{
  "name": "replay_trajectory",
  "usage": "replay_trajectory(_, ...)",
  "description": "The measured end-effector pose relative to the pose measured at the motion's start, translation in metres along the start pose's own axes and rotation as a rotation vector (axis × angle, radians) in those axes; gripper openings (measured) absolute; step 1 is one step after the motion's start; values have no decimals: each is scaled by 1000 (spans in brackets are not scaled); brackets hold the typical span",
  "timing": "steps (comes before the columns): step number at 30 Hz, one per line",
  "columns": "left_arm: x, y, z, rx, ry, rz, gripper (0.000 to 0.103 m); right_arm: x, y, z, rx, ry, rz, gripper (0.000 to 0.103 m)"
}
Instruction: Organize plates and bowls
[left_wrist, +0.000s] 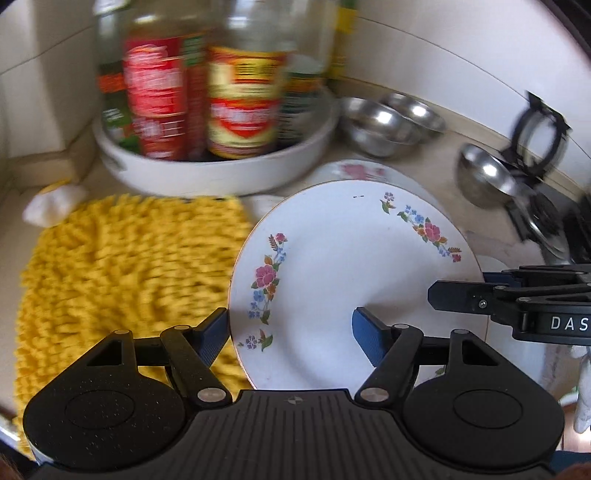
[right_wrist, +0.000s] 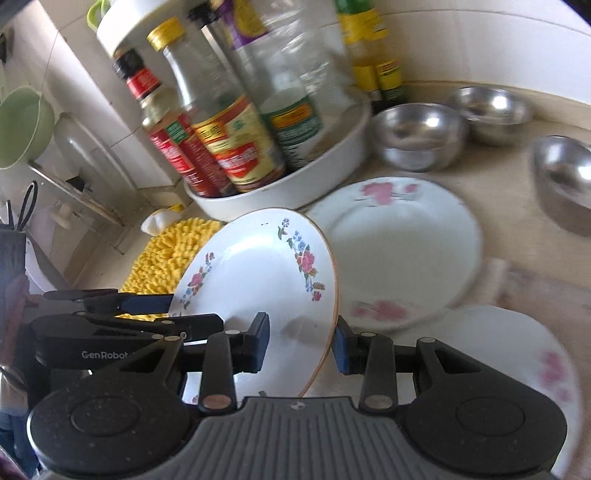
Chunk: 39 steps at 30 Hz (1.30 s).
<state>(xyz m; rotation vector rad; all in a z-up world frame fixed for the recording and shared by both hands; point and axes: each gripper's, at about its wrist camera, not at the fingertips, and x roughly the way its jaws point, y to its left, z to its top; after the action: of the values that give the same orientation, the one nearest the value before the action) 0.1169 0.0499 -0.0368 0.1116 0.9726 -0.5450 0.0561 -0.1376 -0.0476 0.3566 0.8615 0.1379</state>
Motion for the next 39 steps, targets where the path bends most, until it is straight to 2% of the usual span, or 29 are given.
replay_trajectory(8,14,-65,3,118,26,-78,77,-54,-41,-24,82,-58,-87,58)
replay_trajectory(16,32,-112,-2,191,75,-113,77,-83,-74,-49,146,-76,-133,58)
replay_trajectory(17,32,-116,-5,197,73,-133,72,-85,-77,-51,150,-79,-134,58)
replay_trajectory(19,26,-127,-7,198,91,-322,42,-89,-81,-54,154,-68,-72,55)
replay_trajectory(20,24,-139,-9,235,90,-312,42,-89,-80,-55,150,-61,-54,45)
replay_trajectory(21,22,-150,-11,292,61,-234,58,-89,-78,-56,130,-48,-75,44)
replay_trajectory(22,19,-154,-12,314,34,-187,71,-91,-80,-58,121,-49,-99,44)
replay_trajectory(23,17,-153,-11,303,18,-201,71,-94,-86,-60,125,-59,-130,44)
replay_trajectory(24,13,-147,-7,263,-1,-252,68,-97,-97,-62,141,-71,-170,44)
replay_trajectory(25,10,-142,-3,221,-27,-278,70,-99,-108,-65,150,-75,-222,44)
replay_trajectory(27,3,-123,-3,142,-140,-227,77,-106,-130,-69,182,-84,-310,43)
replay_trajectory(29,1,-94,-11,31,-166,-207,78,-111,-139,-74,181,-89,-333,44)
replay_trajectory(30,0,-83,-14,17,-154,-191,76,-113,-142,-78,192,-103,-328,44)
replay_trajectory(32,-4,-65,-22,29,-131,-93,81,-112,-139,-83,188,-123,-289,44)
replay_trajectory(34,0,-45,-29,28,-74,-35,81,-104,-133,-82,186,-149,-281,44)
replay_trajectory(36,11,-31,-37,4,22,-36,80,-91,-125,-77,192,-154,-250,44)
replay_trajectory(39,25,-24,-53,-12,126,-109,81,-75,-114,-69,178,-124,-209,44)
